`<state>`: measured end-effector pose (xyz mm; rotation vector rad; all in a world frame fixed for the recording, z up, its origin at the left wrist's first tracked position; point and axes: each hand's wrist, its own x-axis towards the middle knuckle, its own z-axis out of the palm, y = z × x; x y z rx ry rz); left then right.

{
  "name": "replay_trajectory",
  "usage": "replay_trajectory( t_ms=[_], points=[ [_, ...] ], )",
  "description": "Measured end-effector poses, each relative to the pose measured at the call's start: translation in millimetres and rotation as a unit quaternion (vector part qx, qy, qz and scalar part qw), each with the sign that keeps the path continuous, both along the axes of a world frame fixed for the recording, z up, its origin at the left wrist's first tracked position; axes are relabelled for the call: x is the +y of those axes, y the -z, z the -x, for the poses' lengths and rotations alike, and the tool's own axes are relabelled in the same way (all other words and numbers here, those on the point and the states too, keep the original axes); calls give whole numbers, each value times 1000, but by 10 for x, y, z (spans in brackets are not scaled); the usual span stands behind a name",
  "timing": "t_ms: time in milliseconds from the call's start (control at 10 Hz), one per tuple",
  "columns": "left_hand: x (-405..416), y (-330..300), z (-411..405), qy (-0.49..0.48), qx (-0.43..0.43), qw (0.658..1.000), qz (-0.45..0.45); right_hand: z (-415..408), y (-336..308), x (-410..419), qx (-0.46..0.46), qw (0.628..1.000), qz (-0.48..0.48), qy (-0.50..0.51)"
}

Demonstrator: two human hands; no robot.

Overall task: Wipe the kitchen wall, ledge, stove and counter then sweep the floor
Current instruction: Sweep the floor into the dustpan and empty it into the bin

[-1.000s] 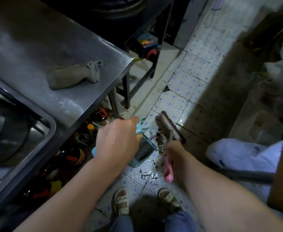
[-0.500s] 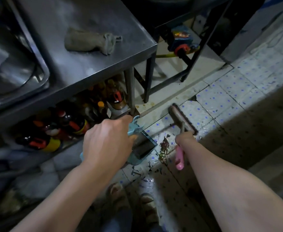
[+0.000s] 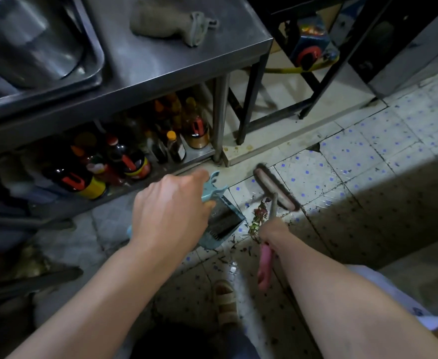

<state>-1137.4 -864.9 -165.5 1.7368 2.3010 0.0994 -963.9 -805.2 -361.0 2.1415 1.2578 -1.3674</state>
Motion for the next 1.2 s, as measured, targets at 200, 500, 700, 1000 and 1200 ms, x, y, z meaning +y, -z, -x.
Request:
replay_trajectory(
  t_ms=[200,500,700,1000,1200],
  points=[
    [-480,-6,66,-19,0,1000,2,272,52,-519,-17,1000,-8,-22],
    [-1551,-51,221,-30,-3,1000,7,498,7,-1630,-47,995,-7,-83],
    [-2168,-95,294,-47,12,999,6,627,-27,-2254,8,995,18,-97],
    [-2472,-152,272,-80,12,997,5,621,-114,-2411,29,998,14,-61],
    [-2473,-195,74,-87,21,996,14,475,-231,-2361,-9,999,-24,47]
  ],
)
